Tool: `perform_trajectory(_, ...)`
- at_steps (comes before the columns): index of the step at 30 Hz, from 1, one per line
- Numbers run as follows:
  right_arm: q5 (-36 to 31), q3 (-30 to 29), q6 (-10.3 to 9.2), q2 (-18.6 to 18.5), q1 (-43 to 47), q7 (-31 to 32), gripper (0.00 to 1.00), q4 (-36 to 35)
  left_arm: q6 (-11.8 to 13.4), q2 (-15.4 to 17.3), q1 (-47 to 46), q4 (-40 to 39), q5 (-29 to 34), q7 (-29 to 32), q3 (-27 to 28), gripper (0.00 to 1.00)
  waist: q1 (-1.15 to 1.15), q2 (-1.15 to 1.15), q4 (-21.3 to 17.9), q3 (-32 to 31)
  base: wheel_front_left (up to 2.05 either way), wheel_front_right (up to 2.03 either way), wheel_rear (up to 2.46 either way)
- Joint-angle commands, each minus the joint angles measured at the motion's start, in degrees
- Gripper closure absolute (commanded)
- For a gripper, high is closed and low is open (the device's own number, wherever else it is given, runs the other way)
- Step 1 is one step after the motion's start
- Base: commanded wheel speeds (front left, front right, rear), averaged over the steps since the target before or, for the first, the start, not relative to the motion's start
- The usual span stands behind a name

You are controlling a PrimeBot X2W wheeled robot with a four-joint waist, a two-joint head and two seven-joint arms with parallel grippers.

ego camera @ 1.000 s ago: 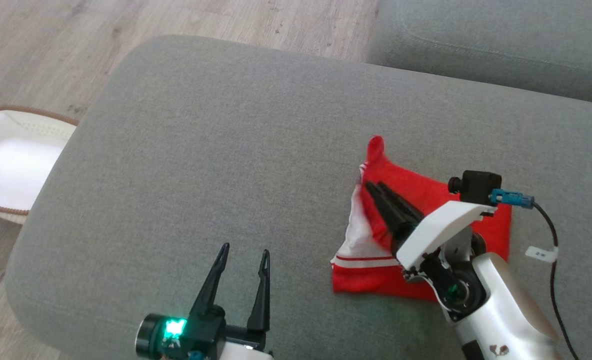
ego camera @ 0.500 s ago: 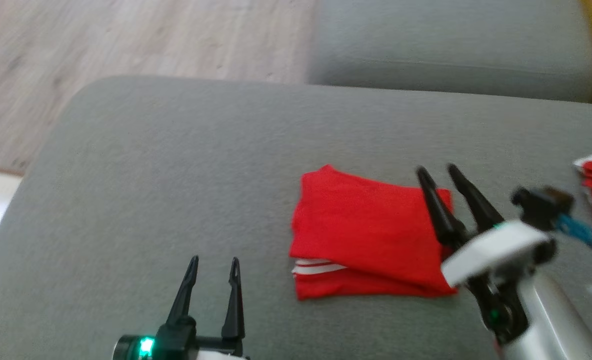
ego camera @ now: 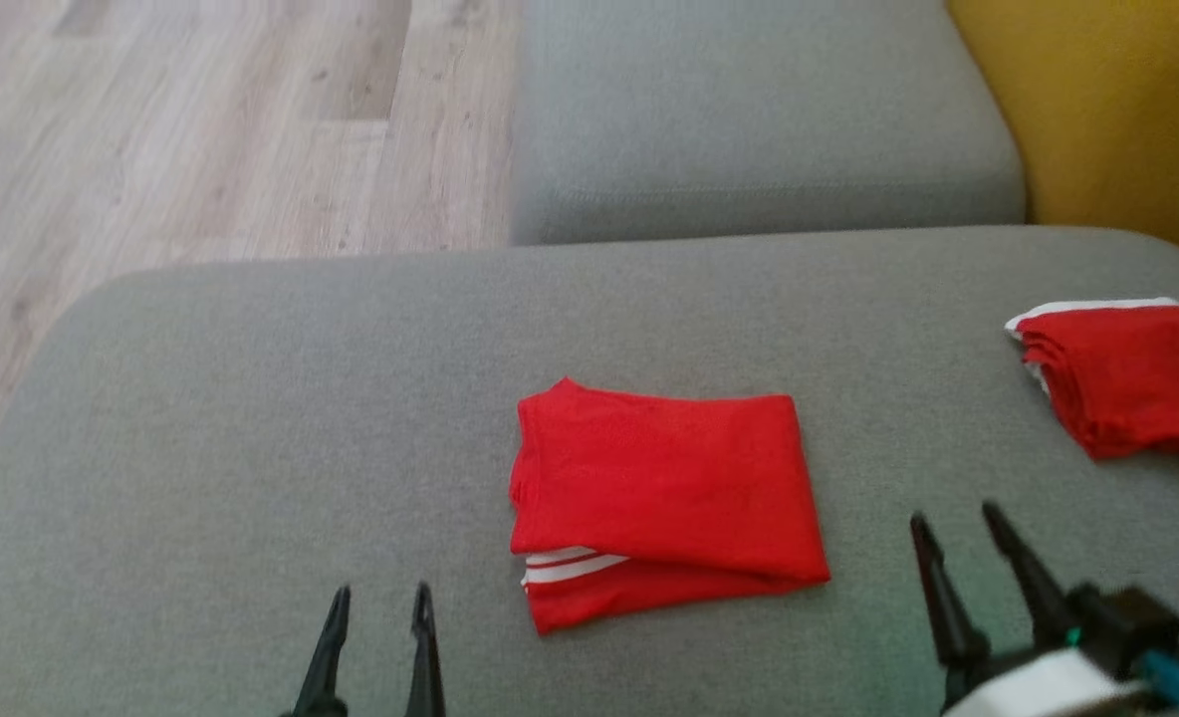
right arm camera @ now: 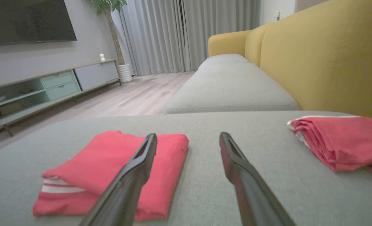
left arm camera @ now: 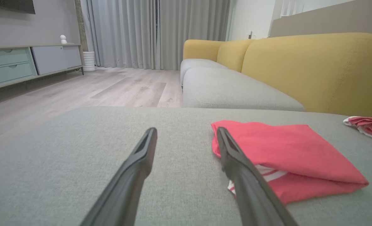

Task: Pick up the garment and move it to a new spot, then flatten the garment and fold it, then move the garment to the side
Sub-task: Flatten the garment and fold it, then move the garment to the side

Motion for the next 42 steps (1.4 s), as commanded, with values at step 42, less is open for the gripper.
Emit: perform_trajectory(42, -3.7, -0.2, -0.04, 4.5, 3.0, -0.8, 0.00, -1.8, -3.1, -1.9, 0.4, -2.7, 4.7, -0.6, 6.1, 0.00, 0.01, 0.00, 0.0, 1.4, 0.00, 0.00, 0.00)
